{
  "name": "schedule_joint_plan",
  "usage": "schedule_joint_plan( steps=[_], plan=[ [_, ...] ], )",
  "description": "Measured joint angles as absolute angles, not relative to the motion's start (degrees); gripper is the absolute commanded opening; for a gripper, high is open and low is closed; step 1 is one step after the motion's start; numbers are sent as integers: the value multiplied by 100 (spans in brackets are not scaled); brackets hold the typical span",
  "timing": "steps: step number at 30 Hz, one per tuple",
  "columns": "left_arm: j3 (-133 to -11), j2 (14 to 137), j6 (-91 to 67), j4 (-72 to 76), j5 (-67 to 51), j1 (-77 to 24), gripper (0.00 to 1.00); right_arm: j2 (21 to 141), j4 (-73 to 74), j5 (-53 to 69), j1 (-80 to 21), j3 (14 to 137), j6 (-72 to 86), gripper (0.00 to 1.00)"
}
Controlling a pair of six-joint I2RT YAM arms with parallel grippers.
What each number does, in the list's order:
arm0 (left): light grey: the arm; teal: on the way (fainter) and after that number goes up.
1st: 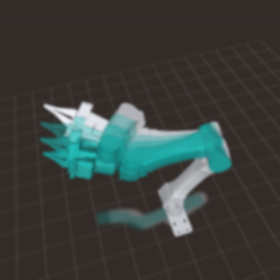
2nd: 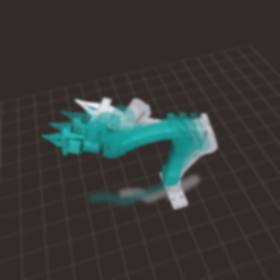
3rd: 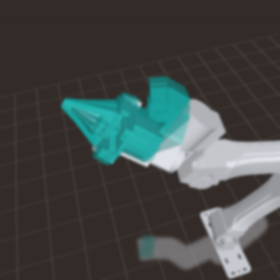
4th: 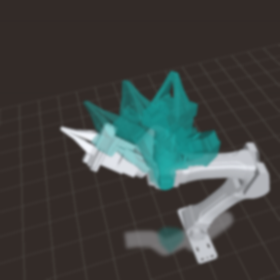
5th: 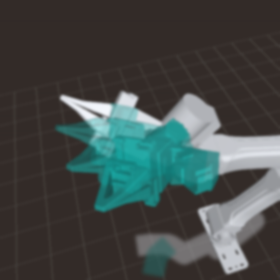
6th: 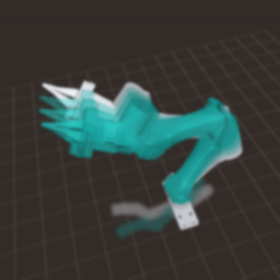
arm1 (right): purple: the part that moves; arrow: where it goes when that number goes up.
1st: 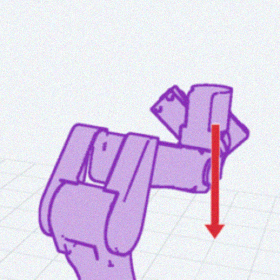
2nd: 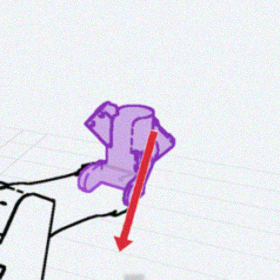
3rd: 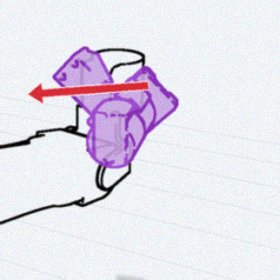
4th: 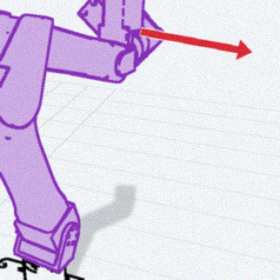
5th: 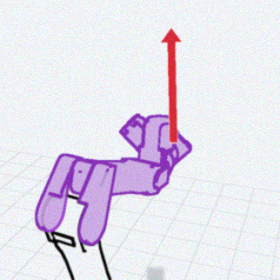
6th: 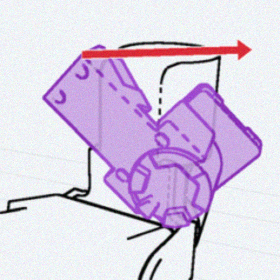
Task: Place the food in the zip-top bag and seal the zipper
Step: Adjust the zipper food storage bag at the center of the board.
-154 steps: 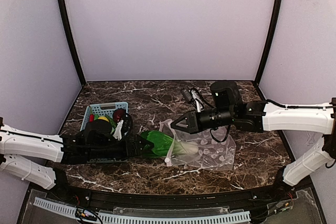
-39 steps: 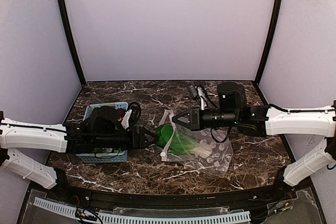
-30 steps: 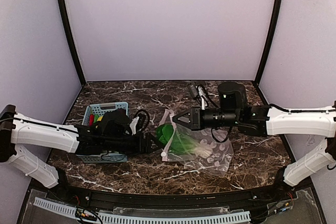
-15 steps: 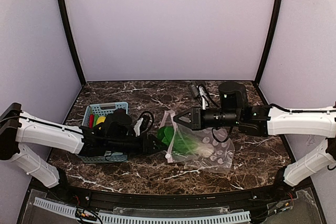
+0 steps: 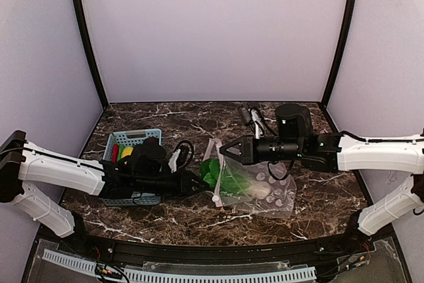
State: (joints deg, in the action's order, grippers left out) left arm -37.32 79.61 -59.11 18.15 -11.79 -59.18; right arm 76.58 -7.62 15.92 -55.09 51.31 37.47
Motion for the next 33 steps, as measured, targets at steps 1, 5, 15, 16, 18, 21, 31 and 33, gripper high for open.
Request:
schedule_joint_plan(
  steps=[1,5,15,16,18,21,31,33],
  plan=[
    [-3732,7961,-5916,1820,-1179,-5918,39,7658,-760,1581,-5509,5131,3745,0],
    [-3721,7961,-5946,1916,-1232,-5940,60,7658,-755,1551,-5509,5131,3739,0],
    [-3726,8027,-6020,2010,-1260,-6108,83,7660,-716,1529,-5509,5133,3719,0],
    [-3726,8034,-6023,2010,-1258,-6125,79,7660,-714,1527,-5509,5133,3717,0],
    [-3726,8036,-6034,2010,-1245,-6149,66,7660,-707,1516,-5509,5135,3715,0],
    [-3723,8042,-6112,2060,-1203,-6191,52,7660,-692,1514,-5509,5137,3710,0],
    [-3719,8154,-6322,2443,-1122,-6259,16,7660,-620,1507,-5507,5142,3693,0],
    [-3719,8154,-6326,2453,-1074,-6259,8,7660,-617,1492,-5507,5142,3693,0]
  ],
)
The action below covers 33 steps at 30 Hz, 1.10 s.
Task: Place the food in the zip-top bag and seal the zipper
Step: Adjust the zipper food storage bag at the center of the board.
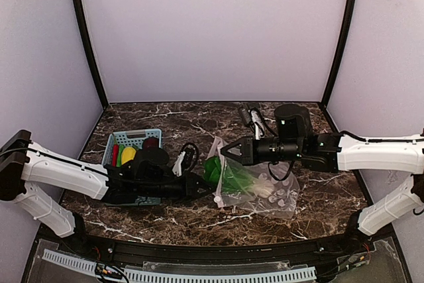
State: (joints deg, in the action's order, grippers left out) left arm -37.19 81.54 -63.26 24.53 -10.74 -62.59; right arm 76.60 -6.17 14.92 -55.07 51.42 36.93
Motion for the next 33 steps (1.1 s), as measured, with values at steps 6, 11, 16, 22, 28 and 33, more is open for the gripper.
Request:
schedule_joint_plan(
  steps=[6,11,16,22,28,33],
  plan=[
    [-3767,7957,-6154,2023,-792,-6259,1,7660,-604,1444,-5507,5146,3671,0],
    [-4604,7631,-5502,655,-318,-6259,1,7660,-357,1387,-5459,5422,3570,0],
    [-6045,7522,-4600,-582,30,-6259,1,7581,-110,1245,-5328,6036,3339,0],
    [-6836,7397,-3900,-1194,235,-6259,1,7161,123,1074,-5170,6294,3155,0],
    [-6643,7100,-3771,-1387,362,-6208,1,7052,268,1039,-5078,6248,3135,0],
    [-6114,6849,-3916,-1389,349,-6134,1,7107,276,1135,-5068,5986,3205,0]
  ],
)
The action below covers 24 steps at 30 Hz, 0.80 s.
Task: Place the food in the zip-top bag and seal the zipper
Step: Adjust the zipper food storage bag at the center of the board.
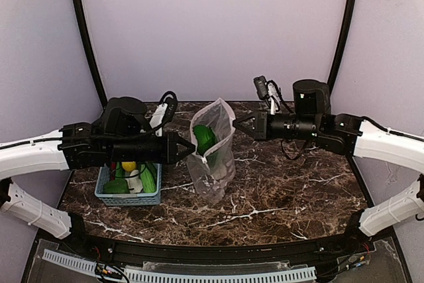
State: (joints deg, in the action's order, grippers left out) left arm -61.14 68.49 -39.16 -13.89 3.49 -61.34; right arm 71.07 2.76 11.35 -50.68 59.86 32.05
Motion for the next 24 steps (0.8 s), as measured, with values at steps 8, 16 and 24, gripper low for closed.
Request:
schedule_joint_plan(
  steps=[8,16,24],
  plan=[
    [-5857,6820,-4123,-1389,239,-6128,10,7190,252,1409,-5065,5885,3249,0],
    [-5857,6602,-4134,-1498,447,-6128,67,7190,244,1568,-5057,5885,3242,0],
    [-5896,6075,-4165,-2255,1125,-6090,89,7190,215,1671,-5054,5885,3245,0]
  ],
)
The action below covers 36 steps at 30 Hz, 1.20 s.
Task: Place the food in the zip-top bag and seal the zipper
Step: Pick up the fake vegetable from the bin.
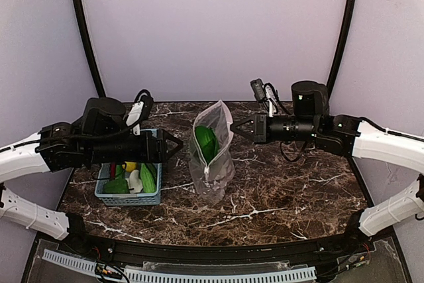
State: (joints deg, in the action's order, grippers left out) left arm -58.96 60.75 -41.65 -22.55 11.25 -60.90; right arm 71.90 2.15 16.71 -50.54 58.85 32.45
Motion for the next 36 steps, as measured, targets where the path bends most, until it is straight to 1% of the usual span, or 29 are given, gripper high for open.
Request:
schedule_joint_plan(
  steps=[4,9,14,18,24,36],
  plan=[
    [-5911,5900,-4185,-2519,1133,-5924,92,7201,207,1697,-5054,5885,3245,0],
    [-5749,5531,-4206,-2766,1046,-5349,98,7264,172,1723,-5054,5885,3245,0],
    [-5367,5411,-4204,-3273,1052,-4807,99,7314,167,1763,-5054,5885,3247,0],
    [-4729,5452,-4276,-3618,1107,-4510,99,7325,167,1800,-5054,5885,3249,0],
    [-4230,5468,-4434,-4051,1413,-4357,99,7332,165,1809,-5054,5885,3249,0],
    [-3710,5321,-4665,-4209,1785,-3905,99,7343,165,1822,-5054,5885,3251,0]
  ],
)
